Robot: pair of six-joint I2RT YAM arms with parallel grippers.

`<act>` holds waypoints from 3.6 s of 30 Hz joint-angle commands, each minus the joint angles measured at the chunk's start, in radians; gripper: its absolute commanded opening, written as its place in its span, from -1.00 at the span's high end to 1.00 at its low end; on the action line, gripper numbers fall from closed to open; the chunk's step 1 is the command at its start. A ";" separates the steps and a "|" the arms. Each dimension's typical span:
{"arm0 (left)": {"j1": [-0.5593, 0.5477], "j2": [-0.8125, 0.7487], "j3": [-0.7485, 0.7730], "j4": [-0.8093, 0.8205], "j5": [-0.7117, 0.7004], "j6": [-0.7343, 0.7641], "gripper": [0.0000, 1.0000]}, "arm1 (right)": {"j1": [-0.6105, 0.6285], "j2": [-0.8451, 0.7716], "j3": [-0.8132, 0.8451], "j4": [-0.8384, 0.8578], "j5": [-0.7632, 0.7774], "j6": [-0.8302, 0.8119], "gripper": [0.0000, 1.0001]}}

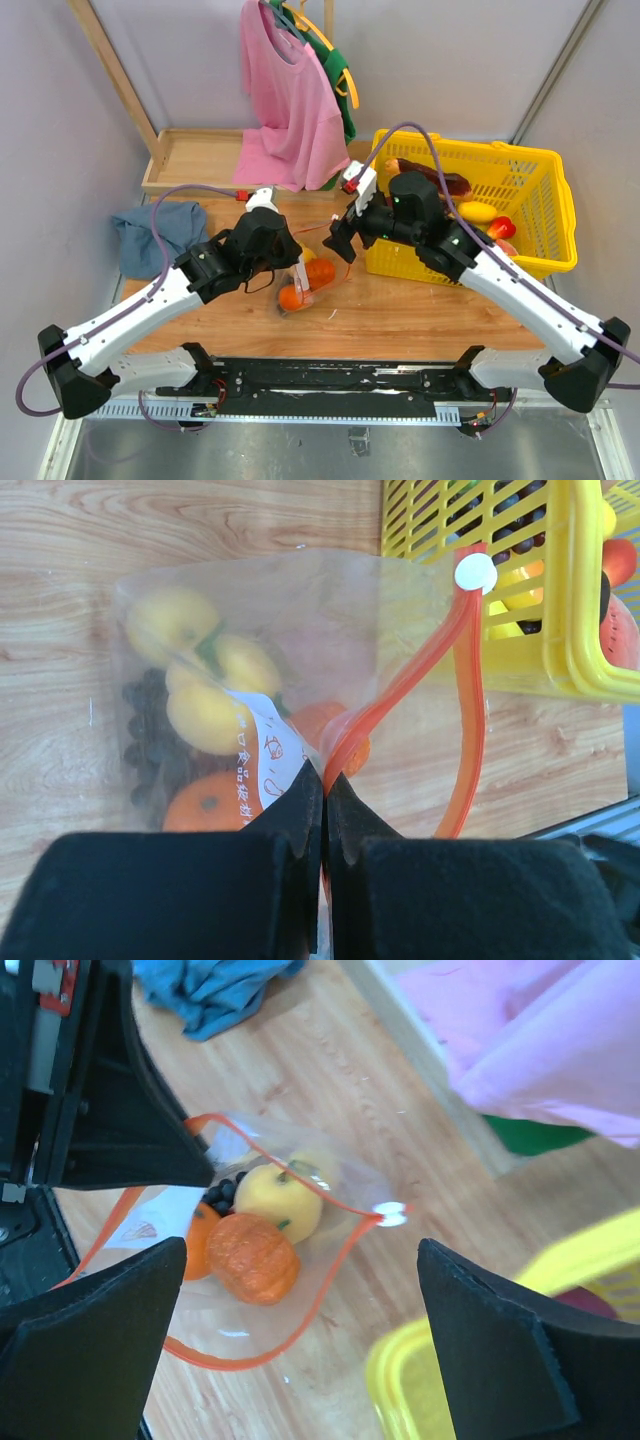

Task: Place the food in the zip-top bag and seal the zipper
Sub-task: Place the fake fruit in the zipper food storage bag, then pick up the fake fruit from the bin.

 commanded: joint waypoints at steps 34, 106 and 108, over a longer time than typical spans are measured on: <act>0.008 -0.020 -0.026 0.044 -0.030 0.002 0.99 | -0.579 0.324 -0.006 -0.311 0.282 0.227 -1.00; 0.027 -0.046 -0.061 0.064 -0.018 0.020 0.99 | -0.533 0.550 0.033 -0.407 0.312 0.183 -0.50; 0.027 -0.049 -0.063 0.067 -0.016 0.018 1.00 | -0.534 0.576 0.037 -0.400 0.314 0.174 -0.51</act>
